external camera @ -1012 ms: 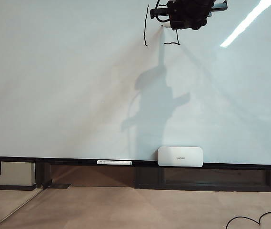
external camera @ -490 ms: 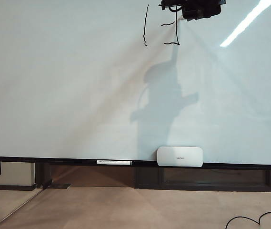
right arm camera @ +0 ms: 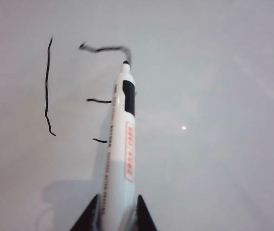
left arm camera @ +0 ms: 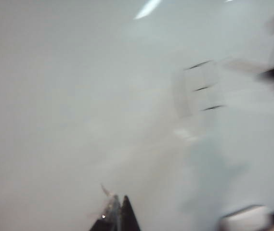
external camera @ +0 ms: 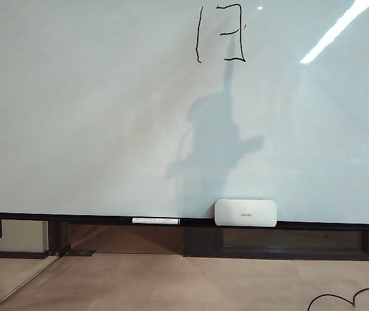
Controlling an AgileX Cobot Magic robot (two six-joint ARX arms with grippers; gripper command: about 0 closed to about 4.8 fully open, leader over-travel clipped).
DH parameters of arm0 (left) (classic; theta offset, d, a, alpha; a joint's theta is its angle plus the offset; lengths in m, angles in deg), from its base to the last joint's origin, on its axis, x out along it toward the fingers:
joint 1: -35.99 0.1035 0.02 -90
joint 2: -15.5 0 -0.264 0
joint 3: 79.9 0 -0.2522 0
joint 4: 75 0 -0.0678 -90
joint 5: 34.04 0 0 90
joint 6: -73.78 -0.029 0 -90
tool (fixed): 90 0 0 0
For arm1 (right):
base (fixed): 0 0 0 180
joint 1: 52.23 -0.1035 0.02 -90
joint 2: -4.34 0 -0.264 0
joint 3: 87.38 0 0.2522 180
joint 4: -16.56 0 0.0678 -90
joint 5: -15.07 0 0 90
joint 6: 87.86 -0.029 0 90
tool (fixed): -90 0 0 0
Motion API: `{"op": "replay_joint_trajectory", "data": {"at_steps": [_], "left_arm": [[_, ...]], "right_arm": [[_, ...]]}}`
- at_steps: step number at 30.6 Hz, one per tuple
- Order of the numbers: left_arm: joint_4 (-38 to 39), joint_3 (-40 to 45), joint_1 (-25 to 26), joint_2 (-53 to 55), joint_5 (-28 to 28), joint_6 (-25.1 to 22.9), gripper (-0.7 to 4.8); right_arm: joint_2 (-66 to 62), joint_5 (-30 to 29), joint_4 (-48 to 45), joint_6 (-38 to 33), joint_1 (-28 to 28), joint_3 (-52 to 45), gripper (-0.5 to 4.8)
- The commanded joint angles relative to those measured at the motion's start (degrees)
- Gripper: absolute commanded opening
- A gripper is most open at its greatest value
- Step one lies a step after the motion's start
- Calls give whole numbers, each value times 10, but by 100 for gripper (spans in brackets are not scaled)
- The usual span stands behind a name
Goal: Reach to the right to find the marker pen, pick it up, and write the number 13 on the whiteboard.
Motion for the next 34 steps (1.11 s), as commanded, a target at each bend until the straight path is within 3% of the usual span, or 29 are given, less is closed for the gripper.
{"op": "replay_joint_trajectory", "data": {"at_steps": [1,4,9,12,20,23,28,34], "left_arm": [[61,-19,0,-38,82,-4,-6],[142,-44,0,-66,92,-4,-6],[198,-49,0,-71,152,2,-6],[233,-51,0,-74,195,40,-6],[336,-82,0,-165,216,73,-6],[404,-105,3,-178,251,75,-6],[480,-152,4,-178,241,96,-6],[473,-150,4,-178,182,109,-6]], "right_arm": [[58,20,47,-23,-13,-21,-5],[114,27,79,-43,-25,-48,-6],[195,29,74,-47,-43,-111,-6],[242,35,73,-47,-59,-144,-5],[357,91,126,-27,-128,-199,-6],[395,127,139,-22,-156,-219,-6],[461,184,203,-14,-211,-238,-6],[562,230,227,21,-275,-282,-6]]}}
